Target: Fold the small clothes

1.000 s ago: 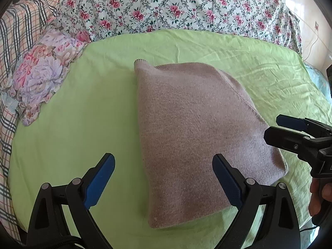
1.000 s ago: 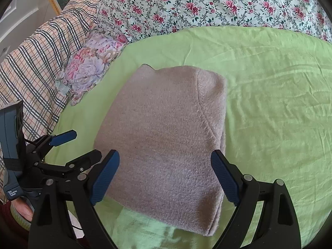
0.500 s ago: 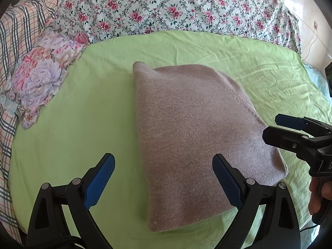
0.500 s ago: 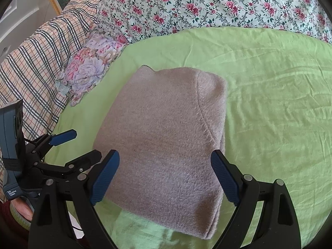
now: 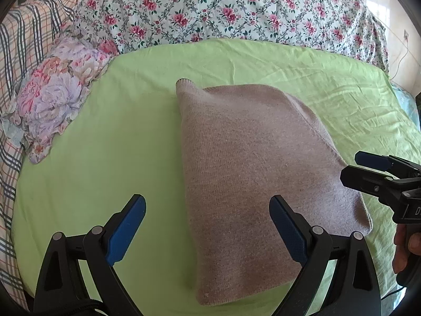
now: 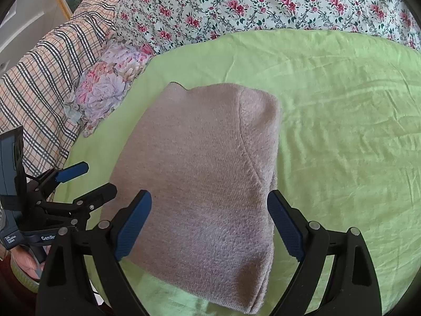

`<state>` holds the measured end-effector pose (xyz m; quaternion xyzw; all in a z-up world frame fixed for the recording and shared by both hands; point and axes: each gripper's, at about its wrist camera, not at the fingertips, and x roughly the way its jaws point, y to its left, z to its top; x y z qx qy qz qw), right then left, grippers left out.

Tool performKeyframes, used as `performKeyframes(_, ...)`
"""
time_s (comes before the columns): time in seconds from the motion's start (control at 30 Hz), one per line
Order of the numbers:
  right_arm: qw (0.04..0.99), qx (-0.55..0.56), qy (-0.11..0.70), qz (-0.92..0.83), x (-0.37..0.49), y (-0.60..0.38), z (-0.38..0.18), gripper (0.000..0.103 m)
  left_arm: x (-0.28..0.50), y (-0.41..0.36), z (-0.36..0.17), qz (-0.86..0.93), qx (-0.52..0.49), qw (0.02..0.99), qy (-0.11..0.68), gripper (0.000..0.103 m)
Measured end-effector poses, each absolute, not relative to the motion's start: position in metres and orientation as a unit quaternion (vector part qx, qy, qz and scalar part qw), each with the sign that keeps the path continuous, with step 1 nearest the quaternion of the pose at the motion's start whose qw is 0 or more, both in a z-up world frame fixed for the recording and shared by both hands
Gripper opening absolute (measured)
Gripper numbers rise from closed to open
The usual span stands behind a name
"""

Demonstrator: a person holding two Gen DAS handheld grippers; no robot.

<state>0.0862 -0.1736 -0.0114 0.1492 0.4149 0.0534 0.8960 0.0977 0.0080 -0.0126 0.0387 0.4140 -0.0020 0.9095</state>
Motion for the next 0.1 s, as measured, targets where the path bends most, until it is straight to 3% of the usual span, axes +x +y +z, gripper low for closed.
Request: performKeyframes(0.1,0.895,0.152,0.417,0.052,0.0868,-0.1733,-0.0139,0.09,0.0975,0.0098,-0.0141,-0.001,0.032,0.908,0.417,0.095)
